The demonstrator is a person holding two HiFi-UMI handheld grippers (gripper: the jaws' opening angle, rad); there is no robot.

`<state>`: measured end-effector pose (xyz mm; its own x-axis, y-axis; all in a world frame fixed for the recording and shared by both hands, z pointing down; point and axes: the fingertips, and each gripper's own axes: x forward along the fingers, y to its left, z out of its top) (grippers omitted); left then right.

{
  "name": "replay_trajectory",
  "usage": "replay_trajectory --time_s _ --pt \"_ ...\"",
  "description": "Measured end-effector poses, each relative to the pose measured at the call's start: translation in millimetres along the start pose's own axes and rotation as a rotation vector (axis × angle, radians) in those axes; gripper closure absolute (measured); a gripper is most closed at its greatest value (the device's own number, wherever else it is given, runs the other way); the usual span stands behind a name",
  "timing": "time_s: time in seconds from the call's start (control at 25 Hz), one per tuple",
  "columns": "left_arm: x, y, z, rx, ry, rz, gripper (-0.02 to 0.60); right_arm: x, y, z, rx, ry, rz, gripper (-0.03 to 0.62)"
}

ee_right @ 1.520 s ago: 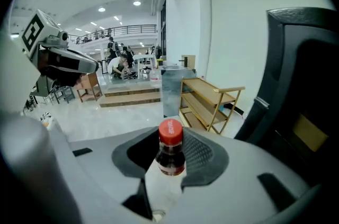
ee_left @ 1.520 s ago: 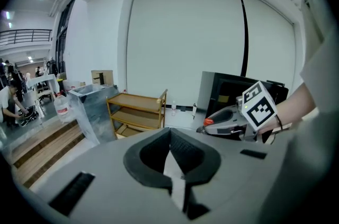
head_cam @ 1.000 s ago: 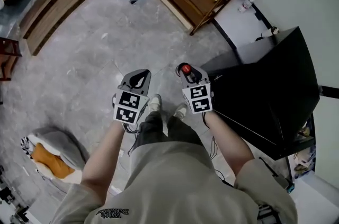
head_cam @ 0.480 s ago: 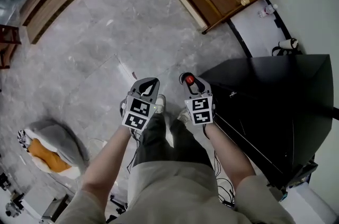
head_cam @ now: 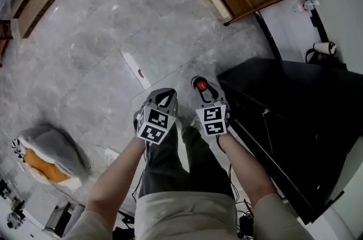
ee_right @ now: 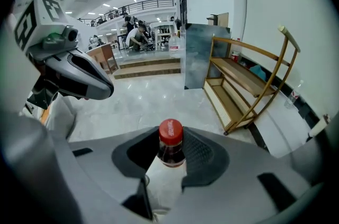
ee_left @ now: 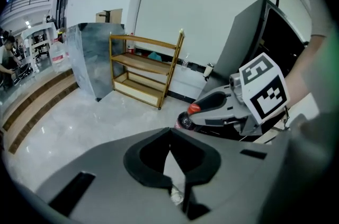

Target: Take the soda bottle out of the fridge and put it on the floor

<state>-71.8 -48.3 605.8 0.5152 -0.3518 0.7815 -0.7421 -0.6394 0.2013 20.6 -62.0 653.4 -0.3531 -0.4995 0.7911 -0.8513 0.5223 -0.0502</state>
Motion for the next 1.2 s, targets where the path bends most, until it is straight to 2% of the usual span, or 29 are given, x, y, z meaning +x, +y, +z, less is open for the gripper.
replay_trajectory --time_s 0.36,0.64,0.84,1.04,1.2 --pt "87 32 -78 -0.027 0.085 -0.033 0.575 90 5 -71 0.044 0.071 -0.017 0.482" --pt "147 45 -143 -0.016 0.141 -0.066 0.575 156 25 -141 0.059 0.143 0.016 0.482" --pt "188 39 -192 -0.049 0.171 -0.114 0.575 194 42 -194 0.093 0.177 0.050 0.481" --pt "225 38 -234 -0.087 0.194 -0.121 0.575 233 46 -245 0.167 0.228 0.022 0.480" --pt "252 39 -261 -0.125 0.219 -0.114 0.575 260 50 -276 0.179 0.272 0.021 0.480"
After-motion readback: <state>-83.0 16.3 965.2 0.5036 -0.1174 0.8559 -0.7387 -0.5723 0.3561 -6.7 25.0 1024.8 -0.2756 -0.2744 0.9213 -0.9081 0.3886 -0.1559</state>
